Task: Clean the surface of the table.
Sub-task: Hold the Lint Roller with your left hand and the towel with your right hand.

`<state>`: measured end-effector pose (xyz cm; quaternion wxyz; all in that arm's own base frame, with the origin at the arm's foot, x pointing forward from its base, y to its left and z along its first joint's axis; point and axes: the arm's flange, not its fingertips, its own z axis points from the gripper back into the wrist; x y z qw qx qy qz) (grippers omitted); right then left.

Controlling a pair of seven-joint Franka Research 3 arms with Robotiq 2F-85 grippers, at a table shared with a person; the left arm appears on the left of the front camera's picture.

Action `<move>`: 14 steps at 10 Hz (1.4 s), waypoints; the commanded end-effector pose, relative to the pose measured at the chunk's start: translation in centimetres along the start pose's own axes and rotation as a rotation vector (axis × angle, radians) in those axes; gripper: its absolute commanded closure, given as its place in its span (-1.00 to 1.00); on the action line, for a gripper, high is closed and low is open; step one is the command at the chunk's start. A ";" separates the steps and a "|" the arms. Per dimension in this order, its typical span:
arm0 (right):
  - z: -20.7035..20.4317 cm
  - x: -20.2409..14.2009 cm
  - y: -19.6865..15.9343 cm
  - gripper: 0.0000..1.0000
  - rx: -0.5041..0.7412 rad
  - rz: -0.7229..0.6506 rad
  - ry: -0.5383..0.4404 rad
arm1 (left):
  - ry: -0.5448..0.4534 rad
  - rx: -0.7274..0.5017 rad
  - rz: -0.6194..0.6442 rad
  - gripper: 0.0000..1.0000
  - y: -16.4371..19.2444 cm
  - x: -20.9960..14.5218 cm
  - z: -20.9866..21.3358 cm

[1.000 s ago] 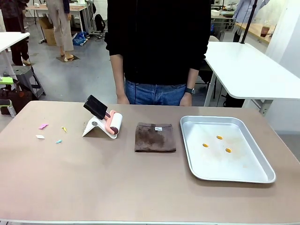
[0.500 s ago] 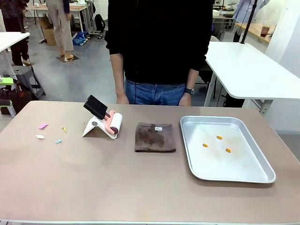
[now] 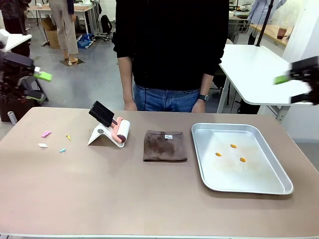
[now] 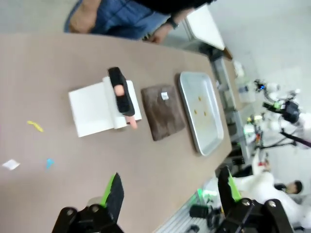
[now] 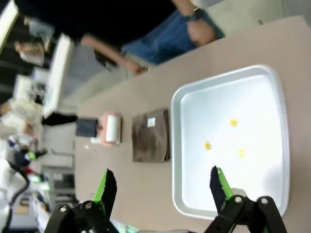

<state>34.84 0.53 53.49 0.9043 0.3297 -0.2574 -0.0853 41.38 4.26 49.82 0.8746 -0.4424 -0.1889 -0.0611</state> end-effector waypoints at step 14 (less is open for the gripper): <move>-24.7 -6.1 11.8 -1.00 -0.359 0.333 0.310 | 0.369 0.079 0.009 -1.00 1.1 8.1 -11.5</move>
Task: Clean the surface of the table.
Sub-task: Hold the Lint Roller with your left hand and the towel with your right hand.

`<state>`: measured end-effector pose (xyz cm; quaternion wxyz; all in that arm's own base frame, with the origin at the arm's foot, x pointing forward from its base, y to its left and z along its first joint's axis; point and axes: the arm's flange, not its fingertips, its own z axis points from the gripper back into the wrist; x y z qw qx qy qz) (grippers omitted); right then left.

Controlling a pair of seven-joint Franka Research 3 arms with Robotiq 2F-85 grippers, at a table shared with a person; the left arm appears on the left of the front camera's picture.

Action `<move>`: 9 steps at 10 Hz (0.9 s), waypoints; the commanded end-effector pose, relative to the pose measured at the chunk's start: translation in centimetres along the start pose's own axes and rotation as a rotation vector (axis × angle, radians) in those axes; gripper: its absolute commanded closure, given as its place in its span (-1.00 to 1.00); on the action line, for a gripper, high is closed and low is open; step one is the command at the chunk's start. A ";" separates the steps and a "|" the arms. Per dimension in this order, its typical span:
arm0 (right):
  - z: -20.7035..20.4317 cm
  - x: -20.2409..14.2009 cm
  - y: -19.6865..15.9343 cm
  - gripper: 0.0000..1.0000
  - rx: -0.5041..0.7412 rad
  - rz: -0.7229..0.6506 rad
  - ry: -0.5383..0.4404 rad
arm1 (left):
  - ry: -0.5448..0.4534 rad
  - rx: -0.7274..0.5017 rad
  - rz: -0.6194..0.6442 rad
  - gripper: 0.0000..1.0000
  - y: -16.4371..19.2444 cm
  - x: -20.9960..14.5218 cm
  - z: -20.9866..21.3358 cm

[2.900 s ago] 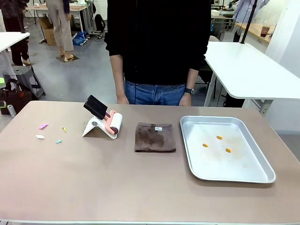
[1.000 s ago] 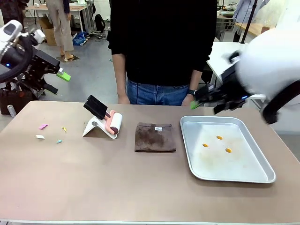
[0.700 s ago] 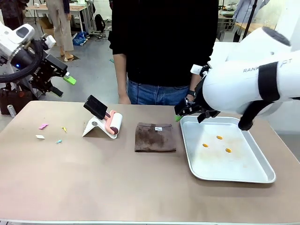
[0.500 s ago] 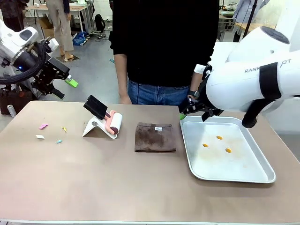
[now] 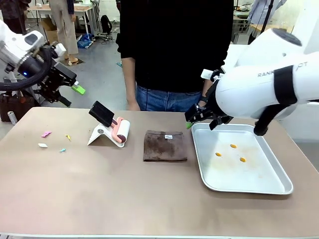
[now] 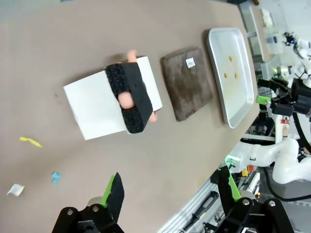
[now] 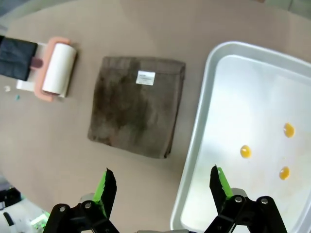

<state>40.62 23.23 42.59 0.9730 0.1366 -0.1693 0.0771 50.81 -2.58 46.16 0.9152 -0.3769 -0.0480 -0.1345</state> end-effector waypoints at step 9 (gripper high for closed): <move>-12.6 5.6 6.7 -1.00 -0.133 -0.136 0.318 | 0.026 -0.074 0.183 -1.00 3.1 2.9 -6.7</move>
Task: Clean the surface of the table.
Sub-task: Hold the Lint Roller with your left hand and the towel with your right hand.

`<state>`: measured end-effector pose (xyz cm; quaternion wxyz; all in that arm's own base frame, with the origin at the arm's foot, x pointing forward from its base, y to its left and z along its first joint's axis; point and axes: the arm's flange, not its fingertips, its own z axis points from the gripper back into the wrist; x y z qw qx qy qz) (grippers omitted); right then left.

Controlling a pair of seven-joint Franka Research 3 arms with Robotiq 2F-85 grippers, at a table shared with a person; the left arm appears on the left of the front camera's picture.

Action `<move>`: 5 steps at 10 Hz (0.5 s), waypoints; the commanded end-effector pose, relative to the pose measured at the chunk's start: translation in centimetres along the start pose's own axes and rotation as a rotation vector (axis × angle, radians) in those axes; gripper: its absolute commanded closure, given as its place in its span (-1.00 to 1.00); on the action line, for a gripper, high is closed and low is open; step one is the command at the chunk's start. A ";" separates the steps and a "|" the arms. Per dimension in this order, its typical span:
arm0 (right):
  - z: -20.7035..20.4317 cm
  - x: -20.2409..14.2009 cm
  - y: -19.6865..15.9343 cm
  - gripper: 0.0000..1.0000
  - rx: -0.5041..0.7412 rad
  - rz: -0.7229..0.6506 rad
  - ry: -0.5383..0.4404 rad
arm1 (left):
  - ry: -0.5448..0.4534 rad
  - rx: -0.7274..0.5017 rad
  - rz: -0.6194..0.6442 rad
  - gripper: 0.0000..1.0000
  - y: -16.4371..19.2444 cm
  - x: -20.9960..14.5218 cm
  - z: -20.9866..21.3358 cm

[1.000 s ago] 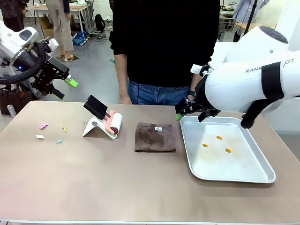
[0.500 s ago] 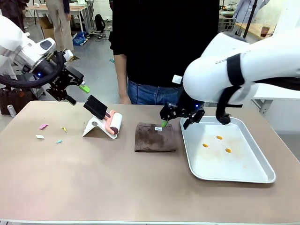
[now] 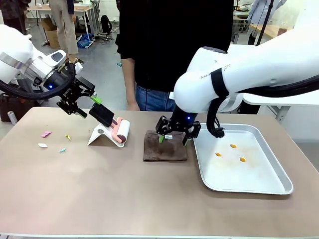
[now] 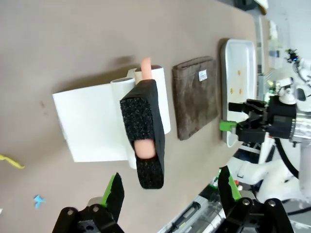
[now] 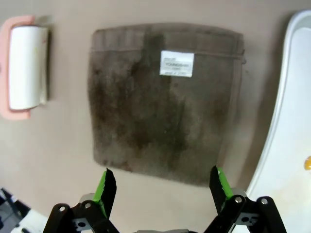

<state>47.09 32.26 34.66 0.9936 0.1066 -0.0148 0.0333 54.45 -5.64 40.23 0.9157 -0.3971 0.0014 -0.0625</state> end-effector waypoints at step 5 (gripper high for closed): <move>-0.2 1.2 1.7 -1.00 -0.107 -0.040 0.002 | -0.009 -0.039 0.031 -1.00 0.9 0.1 -1.2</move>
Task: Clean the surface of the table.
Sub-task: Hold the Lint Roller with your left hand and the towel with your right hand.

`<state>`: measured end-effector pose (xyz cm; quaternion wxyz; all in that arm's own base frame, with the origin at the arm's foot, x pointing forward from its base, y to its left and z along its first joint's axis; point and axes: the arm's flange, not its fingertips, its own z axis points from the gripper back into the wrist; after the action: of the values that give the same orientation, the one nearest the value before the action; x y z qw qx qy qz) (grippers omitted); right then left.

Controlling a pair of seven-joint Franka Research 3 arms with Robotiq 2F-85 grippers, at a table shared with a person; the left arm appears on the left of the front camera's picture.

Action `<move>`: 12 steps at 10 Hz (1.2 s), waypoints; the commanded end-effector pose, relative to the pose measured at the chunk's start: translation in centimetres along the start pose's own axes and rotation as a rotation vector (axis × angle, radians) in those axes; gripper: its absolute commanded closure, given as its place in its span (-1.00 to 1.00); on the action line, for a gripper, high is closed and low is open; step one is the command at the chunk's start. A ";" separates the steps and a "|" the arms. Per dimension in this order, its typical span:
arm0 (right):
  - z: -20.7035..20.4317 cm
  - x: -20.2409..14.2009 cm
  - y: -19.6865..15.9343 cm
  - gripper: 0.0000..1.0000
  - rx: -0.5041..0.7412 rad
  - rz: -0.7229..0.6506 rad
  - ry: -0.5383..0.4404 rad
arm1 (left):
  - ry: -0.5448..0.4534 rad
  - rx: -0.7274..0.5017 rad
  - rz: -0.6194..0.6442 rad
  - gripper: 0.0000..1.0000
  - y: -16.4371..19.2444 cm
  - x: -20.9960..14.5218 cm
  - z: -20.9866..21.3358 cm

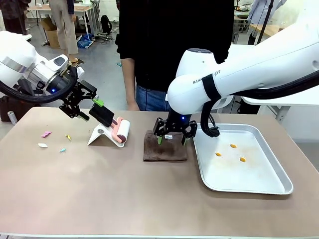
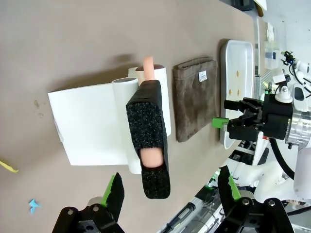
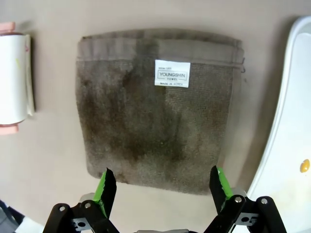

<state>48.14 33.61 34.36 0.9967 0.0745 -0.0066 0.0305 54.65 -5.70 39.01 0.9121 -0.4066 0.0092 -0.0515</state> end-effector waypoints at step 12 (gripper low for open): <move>-2.7 3.7 -0.8 -1.00 -0.165 -0.169 -0.047 | -0.024 -0.037 -0.001 -1.00 1.4 0.1 -0.3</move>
<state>51.75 32.93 31.73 0.9992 0.0072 -0.0095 -0.0382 54.89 -5.15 38.08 0.9090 -0.4146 0.0103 -0.0420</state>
